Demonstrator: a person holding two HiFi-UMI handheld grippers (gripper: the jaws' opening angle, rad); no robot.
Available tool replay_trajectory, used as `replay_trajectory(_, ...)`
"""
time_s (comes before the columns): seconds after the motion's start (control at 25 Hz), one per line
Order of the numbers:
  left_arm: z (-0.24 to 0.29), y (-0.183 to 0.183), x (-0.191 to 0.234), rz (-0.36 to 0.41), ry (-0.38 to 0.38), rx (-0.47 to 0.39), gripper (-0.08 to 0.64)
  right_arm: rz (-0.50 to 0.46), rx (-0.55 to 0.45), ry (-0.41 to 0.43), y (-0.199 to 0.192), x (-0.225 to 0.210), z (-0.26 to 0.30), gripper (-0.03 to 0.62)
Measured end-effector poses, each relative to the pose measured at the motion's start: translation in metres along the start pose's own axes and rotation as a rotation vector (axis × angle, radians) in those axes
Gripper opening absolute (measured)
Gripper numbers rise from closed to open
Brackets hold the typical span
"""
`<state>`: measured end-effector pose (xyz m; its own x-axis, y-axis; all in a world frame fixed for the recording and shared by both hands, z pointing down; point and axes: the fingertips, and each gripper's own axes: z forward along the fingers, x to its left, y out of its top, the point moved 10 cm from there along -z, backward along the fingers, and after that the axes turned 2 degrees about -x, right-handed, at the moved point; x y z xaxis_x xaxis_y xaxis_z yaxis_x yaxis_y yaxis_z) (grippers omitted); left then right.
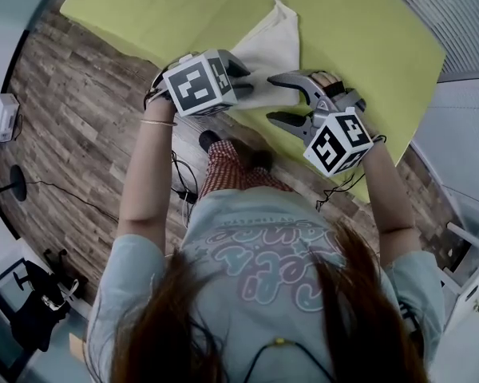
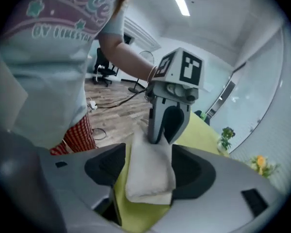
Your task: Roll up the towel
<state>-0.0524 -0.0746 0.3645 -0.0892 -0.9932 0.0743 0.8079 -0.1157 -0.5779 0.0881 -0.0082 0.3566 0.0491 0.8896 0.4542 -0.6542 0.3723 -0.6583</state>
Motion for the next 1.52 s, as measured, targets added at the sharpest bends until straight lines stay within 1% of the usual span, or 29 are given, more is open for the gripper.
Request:
replay_trajectory(0.04, 0.0, 0.001, 0.0, 0.006, 0.001, -0.002, 0.092, -0.02, 0.017, -0.015, -0.003, 0.002, 0.006, 0.293)
replay_trajectory(0.08, 0.0, 0.001, 0.001, 0.015, 0.005, -0.006, 0.094, -0.004, 0.028, -0.025, -0.009, 0.002, 0.011, 0.293)
replay_trajectory(0.2, 0.0, -0.001, 0.003, 0.035, 0.049, -0.038, 0.131, 0.123, 0.003, -0.031, -0.022, 0.0, 0.017, 0.292)
replay_trajectory(0.24, -0.003, -0.002, 0.005, 0.033, 0.079, -0.068, 0.164, 0.139, -0.001, -0.034, -0.026, 0.0, 0.018, 0.293)
replay_trajectory(0.28, -0.009, -0.004, 0.006, 0.029, 0.118, -0.112, 0.195, 0.134, 0.0, -0.043, -0.029, 0.001, 0.02, 0.296)
replay_trajectory(0.36, -0.026, -0.006, 0.002, 0.039, 0.207, -0.209, 0.198, 0.114, -0.003, -0.069, -0.035, 0.001, 0.023, 0.298)
replay_trajectory(0.4, -0.033, -0.006, -0.004, 0.057, 0.246, -0.237, 0.198, 0.125, -0.013, -0.078, -0.037, 0.0, 0.024, 0.298)
replay_trajectory(0.48, -0.043, -0.003, -0.019, 0.108, 0.303, -0.237, 0.198, 0.17, -0.034, -0.083, -0.04, -0.001, 0.024, 0.295)
replay_trajectory(0.56, -0.049, 0.004, -0.036, 0.162, 0.347, -0.231, 0.198, 0.172, -0.031, -0.077, -0.04, -0.002, 0.023, 0.292)
replay_trajectory(0.6, -0.05, 0.008, -0.043, 0.18, 0.357, -0.241, 0.198, 0.159, -0.025, -0.074, -0.039, -0.003, 0.023, 0.287)
replay_trajectory(0.68, -0.047, 0.016, -0.054, 0.194, 0.332, -0.257, 0.198, 0.139, -0.016, -0.066, -0.038, -0.003, 0.023, 0.287)
replay_trajectory(0.72, -0.041, 0.018, -0.057, 0.201, 0.306, -0.245, 0.198, 0.133, -0.015, -0.063, -0.038, -0.003, 0.023, 0.287)
replay_trajectory(0.8, -0.023, 0.015, -0.059, 0.227, 0.278, -0.17, 0.207, 0.123, -0.014, -0.061, -0.038, -0.003, 0.023, 0.287)
replay_trajectory(0.88, -0.003, 0.005, -0.055, 0.244, 0.286, -0.093, 0.218, 0.11, -0.009, -0.057, -0.038, -0.002, 0.023, 0.287)
replay_trajectory(0.92, 0.003, 0.0, -0.052, 0.244, 0.297, -0.079, 0.219, 0.103, -0.006, -0.053, -0.038, -0.001, 0.024, 0.287)
replay_trajectory(1.04, 0.01, -0.009, -0.051, 0.253, 0.338, -0.088, 0.219, 0.075, -0.003, -0.055, -0.035, 0.0, 0.024, 0.289)
replay_trajectory(1.2, 0.014, -0.01, -0.056, 0.256, 0.347, -0.061, 0.218, -0.005, -0.01, -0.116, -0.022, 0.008, 0.004, 0.291)
replay_trajectory(1.36, 0.019, -0.007, -0.059, 0.28, 0.384, -0.034, 0.219, -0.1, 0.039, -0.135, -0.03, 0.02, 0.004, 0.295)
replay_trajectory(1.44, 0.021, -0.006, -0.059, 0.311, 0.418, -0.028, 0.219, -0.095, 0.033, -0.174, -0.038, 0.019, 0.007, 0.295)
replay_trajectory(1.52, 0.022, -0.009, -0.061, 0.353, 0.455, -0.044, 0.219, -0.067, 0.01, -0.195, -0.042, 0.019, 0.008, 0.291)
